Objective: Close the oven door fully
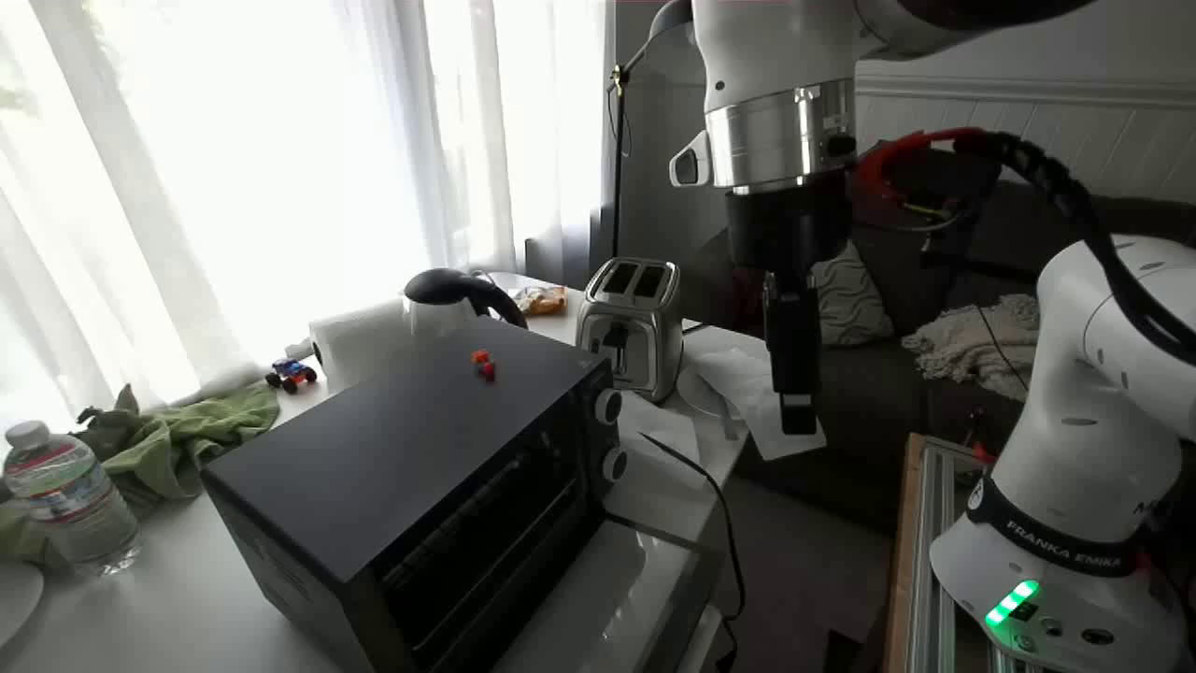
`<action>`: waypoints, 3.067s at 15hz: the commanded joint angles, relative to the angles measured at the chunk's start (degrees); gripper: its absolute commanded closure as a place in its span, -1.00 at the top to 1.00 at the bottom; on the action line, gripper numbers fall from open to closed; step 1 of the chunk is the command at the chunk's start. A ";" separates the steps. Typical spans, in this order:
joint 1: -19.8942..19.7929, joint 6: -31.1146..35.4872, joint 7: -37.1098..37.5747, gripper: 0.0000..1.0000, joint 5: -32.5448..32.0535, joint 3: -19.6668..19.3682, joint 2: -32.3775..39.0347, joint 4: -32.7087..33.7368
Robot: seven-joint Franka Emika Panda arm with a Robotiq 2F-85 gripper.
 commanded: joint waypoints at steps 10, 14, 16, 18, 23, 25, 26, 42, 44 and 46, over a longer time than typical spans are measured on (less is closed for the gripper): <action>-1.12 3.74 -3.54 1.00 1.48 -1.48 1.85 -2.11; -2.65 12.39 -8.63 1.00 0.64 -4.21 3.92 -6.84; -1.98 18.19 -16.49 1.00 1.11 -6.63 5.95 -8.70; -1.11 22.33 -25.01 1.00 1.74 -9.31 7.96 -9.86; 0.01 22.83 -44.60 1.00 8.74 -16.97 14.45 -8.18; -0.67 20.76 -47.94 1.00 11.28 -17.97 17.82 -6.43; -1.31 19.77 -47.81 1.00 11.72 -17.67 19.43 -5.57; -5.04 22.65 -51.90 1.00 14.46 -16.69 28.88 -4.75; -6.05 22.29 -57.13 1.00 17.90 -16.65 32.26 -4.22; -7.43 21.58 -61.22 1.00 20.75 -15.92 36.01 -3.06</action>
